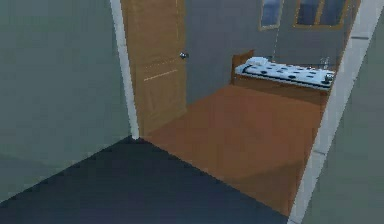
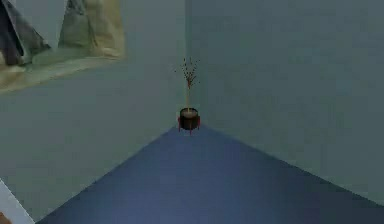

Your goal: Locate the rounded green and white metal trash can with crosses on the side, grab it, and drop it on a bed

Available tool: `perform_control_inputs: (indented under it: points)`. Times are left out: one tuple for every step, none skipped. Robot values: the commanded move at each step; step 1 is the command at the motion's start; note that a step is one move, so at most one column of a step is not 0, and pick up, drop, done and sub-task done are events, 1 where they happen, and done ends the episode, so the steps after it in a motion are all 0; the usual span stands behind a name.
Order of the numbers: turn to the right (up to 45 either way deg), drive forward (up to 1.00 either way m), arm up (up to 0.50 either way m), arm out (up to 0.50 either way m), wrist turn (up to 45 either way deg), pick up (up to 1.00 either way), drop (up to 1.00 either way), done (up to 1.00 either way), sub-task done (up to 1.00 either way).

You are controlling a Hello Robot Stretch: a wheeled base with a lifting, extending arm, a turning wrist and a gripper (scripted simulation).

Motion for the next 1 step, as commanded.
perform_control_inputs:
  points:
    - [0.0,1.00,0.00,0.00,0.0,0.00,0.00,0.00,0.00]
